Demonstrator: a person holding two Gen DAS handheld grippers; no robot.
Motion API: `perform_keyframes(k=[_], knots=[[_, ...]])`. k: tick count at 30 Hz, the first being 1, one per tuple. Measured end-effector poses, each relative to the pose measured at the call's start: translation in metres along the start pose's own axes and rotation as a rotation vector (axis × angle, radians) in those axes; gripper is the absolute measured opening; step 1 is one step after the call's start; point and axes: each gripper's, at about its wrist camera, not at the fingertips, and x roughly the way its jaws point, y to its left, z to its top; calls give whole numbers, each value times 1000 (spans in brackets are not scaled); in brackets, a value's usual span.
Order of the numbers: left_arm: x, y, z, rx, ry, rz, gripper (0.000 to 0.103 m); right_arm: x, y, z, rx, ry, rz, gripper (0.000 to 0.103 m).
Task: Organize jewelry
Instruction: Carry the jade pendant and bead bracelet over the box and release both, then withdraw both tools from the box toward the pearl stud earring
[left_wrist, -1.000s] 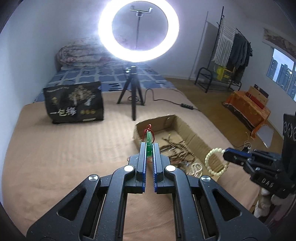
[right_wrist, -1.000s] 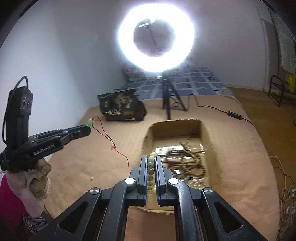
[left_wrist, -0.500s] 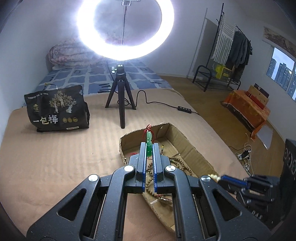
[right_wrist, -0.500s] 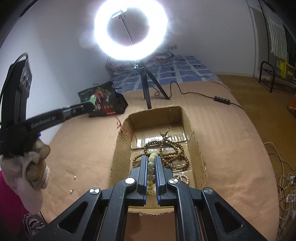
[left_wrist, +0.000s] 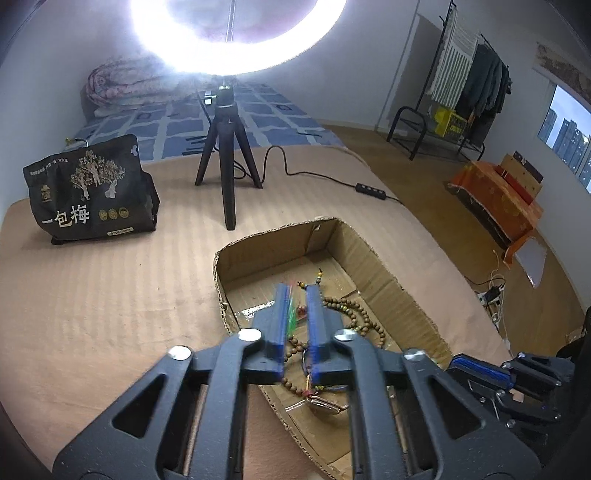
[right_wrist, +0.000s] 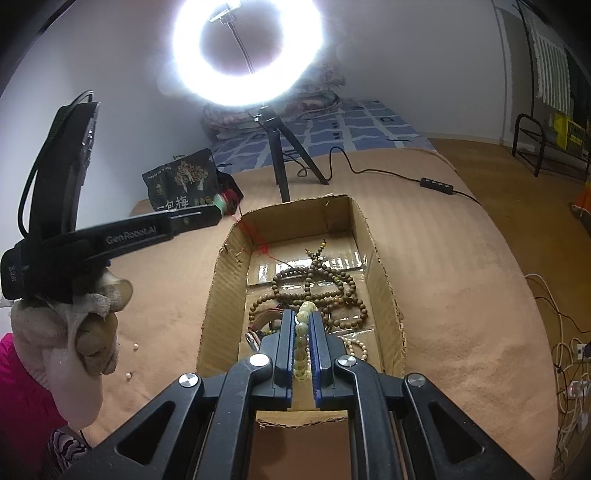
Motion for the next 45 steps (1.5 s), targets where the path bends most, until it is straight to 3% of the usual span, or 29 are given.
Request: perform_keyframes(k=[1,2,5,6,7,12,17,34,45], knots=[[0,1,0,-4,1,6,59,1,1,0,0,1,1,18],[-1,2,0,-10,-11,11,68,0,1,0,2,-4,0,24],[-6,4,0,-9,-30,23,70,0,1,0,5,-3,-21,53],[-7,4,1,-10,-28,23,70,0,1,-1,6,-5,-24,72],[-8,6,0,-16,-30,23,70,0,1,-1,8,-14,-25,82],[-12,8,0,-20,-22,22,70,1,6,-2,-6,-8,-58,93],[-16,8,-1,-4,-21,30,70,1,13,-3,-29,-10,-83,101],[-59,44,-16,2,-28,107,71,-8,39,-8,-69,-23,-61,101],[-98,94,-39,-1,-38,207,71,-14,76,-11,-92,-55,-16,101]])
